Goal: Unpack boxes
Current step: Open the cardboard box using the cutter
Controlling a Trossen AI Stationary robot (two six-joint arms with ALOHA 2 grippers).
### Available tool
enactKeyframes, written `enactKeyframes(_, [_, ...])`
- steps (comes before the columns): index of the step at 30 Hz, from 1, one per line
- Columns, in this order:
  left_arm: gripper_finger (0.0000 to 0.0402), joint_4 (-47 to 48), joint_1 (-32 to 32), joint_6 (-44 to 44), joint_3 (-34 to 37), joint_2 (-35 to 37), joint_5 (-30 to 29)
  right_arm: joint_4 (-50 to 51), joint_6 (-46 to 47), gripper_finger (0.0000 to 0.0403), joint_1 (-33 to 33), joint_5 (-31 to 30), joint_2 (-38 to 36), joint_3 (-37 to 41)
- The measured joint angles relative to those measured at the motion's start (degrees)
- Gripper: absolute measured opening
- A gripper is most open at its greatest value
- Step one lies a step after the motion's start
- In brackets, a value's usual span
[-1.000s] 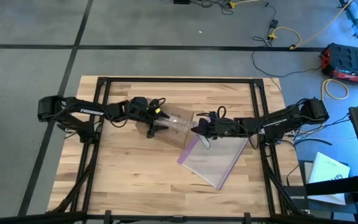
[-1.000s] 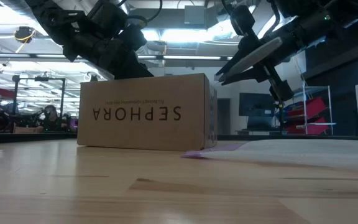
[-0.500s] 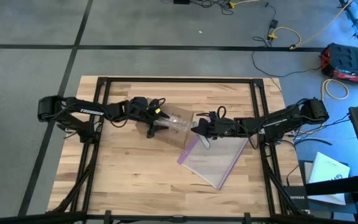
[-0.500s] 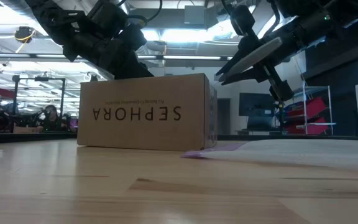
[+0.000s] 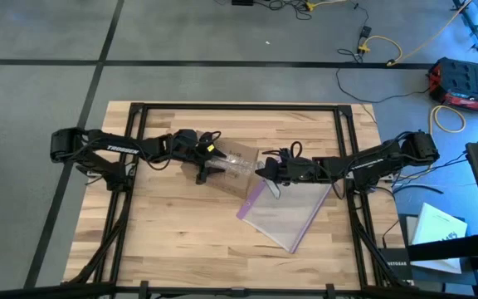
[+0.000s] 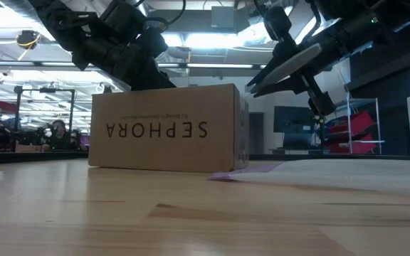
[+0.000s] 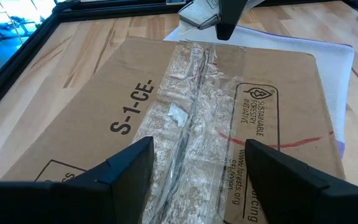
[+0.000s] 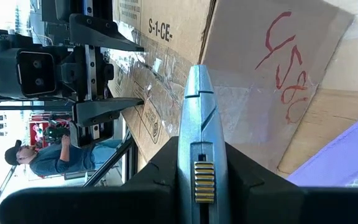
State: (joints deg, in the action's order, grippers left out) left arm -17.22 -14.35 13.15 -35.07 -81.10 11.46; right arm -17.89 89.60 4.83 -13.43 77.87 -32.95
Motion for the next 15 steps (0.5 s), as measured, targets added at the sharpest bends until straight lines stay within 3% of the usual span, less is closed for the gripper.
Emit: enactKeyframes(15, [0.0239, -1.7, 0.0, 0.6, 0.0, 0.0, -0.2, 0.0, -0.1, 0.0051, 0.0, 1.0, 0.0, 0.0])
